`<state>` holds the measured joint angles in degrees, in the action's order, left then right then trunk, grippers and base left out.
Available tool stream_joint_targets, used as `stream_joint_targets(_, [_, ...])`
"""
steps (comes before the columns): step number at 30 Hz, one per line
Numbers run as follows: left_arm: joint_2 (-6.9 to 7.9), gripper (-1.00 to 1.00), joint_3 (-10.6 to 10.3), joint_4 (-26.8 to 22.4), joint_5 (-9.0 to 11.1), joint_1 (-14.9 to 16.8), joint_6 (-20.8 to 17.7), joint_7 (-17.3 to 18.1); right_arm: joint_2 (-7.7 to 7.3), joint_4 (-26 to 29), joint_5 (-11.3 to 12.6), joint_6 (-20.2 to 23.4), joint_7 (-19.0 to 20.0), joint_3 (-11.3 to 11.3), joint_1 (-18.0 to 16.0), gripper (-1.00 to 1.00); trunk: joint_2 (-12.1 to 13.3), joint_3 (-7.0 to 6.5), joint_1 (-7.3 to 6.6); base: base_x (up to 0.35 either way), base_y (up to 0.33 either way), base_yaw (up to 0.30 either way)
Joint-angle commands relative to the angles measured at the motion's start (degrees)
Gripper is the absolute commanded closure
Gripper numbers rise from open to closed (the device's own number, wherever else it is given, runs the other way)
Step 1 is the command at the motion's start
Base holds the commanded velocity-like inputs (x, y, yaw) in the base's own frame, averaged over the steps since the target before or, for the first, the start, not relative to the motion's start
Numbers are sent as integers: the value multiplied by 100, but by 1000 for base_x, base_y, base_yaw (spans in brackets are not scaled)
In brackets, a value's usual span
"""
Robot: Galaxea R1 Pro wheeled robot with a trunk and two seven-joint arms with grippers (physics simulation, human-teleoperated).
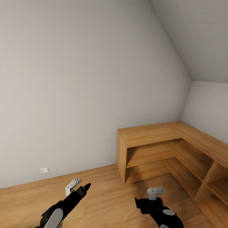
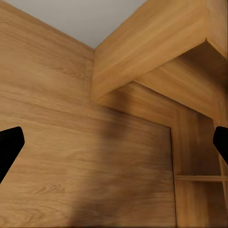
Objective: In the bedroom, organize the workspace by keeping the computer under the desk, ensuring the monitor is on the desk, placing the keyboard on the desk next to the monitor, placing the mouse on the desk next to the keyboard, moving the folder from the swivel chair onto the desk next to the mouse, stacking the notebook on top of the folder with the pen on top of the notebook, and positioning the swivel chair next to the desk.
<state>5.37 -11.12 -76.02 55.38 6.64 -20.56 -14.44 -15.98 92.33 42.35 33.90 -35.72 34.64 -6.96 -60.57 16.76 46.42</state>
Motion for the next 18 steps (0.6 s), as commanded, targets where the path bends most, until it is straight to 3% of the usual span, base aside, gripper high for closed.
stream_joint_targets(1, [8,-100,-11,-11,61,3,-3,-52,-6,8,41,-21,-58,18,32,-100,-5,8,1,23,-2,-297])
stream_joint_targets(6, [31,-100,-12,-8,61,4,-2,-43,-14,6,15,-242,-58,13,281,-100,-5,8,1,13,-1,-298])
stream_joint_targets(7, [19,-100,-20,-4,62,4,-1,-42,-27,11,0,-680,-61,0,569,-100,-5,8,1,3,0,-299])
stream_joint_targets(18, [17,-100,-29,-3,61,4,-1,-47,-61,5,2,-979,-59,3,751,-100,-5,8,1,1,0,-299])
